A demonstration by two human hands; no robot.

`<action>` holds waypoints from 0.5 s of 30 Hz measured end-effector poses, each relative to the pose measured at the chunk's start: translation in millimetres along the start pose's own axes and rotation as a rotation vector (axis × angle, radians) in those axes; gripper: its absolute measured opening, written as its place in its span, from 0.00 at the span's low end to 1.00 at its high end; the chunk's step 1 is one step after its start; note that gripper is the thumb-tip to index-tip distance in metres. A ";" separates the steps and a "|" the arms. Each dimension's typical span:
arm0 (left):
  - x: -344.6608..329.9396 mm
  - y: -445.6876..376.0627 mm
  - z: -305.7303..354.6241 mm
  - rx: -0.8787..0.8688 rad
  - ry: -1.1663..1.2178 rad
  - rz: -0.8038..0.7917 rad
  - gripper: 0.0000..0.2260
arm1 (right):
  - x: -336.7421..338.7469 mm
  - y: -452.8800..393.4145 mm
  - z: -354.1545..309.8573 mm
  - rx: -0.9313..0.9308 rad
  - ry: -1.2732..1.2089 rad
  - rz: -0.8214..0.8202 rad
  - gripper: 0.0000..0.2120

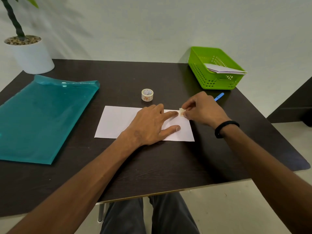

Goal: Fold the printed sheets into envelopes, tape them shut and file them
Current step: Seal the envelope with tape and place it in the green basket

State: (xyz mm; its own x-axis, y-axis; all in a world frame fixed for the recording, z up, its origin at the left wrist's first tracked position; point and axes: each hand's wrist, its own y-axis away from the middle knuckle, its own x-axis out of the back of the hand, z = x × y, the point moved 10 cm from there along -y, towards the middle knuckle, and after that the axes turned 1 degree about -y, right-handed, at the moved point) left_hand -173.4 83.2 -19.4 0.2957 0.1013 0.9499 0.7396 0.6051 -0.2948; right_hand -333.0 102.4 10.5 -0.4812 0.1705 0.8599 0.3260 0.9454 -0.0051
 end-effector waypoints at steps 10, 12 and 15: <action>-2.1 -1.5 0.9 -0.005 -0.011 0.000 0.29 | 3.7 4.6 8.1 -0.001 -0.095 -0.028 0.11; -2.2 -1.6 0.6 0.000 -0.011 -0.003 0.29 | 7.2 7.3 -0.4 0.034 -0.078 0.013 0.10; -2.2 -1.9 0.6 0.003 -0.013 -0.010 0.29 | 13.0 9.2 -7.6 0.061 -0.055 0.070 0.09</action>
State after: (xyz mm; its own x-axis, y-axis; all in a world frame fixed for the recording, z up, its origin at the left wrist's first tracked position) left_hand -175.8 82.2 -20.9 0.2805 0.1058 0.9540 0.7404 0.6087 -0.2852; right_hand -330.0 111.2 25.6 -0.5037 0.2505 0.8268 0.3111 0.9454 -0.0969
